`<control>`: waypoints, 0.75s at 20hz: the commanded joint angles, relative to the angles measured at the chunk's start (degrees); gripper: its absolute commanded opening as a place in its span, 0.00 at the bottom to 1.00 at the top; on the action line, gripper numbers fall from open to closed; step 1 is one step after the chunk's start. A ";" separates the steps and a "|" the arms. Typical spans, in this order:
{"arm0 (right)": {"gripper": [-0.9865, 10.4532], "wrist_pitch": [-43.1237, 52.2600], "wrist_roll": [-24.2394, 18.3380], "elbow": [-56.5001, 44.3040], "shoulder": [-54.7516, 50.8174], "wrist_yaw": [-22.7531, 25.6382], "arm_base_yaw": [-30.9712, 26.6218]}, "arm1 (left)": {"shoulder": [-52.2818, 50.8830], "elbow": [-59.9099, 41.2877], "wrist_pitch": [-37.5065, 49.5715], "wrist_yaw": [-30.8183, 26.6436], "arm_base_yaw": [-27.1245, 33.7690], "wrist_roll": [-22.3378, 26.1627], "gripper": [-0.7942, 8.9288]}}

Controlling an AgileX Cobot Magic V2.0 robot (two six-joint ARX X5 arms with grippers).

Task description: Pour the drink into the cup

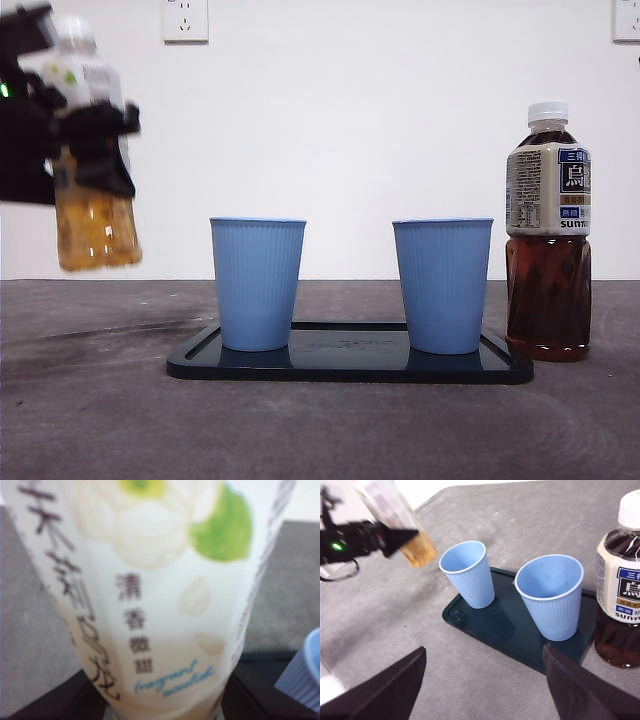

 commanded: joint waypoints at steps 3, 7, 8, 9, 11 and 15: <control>0.41 0.50 -0.48 0.59 0.07 0.35 0.31 | 7.34 0.07 7.67 0.00 -0.20 2.03 0.30; 0.41 0.48 -0.48 0.59 0.09 1.86 0.31 | 12.22 0.07 12.68 0.00 -0.20 3.13 0.30; 0.41 0.48 -0.48 0.59 0.09 1.90 0.31 | 13.33 0.07 13.31 0.00 -0.20 3.30 0.30; 0.41 0.48 -0.48 0.59 0.09 2.23 0.31 | 14.32 0.07 13.73 0.00 -0.20 3.30 0.30; 0.41 0.48 -0.50 0.59 0.09 3.06 0.31 | 15.98 0.07 14.10 0.00 -0.20 3.50 0.30; 0.41 0.48 -0.50 0.59 0.09 3.06 0.33 | 16.98 0.07 14.05 0.00 -0.31 4.33 0.31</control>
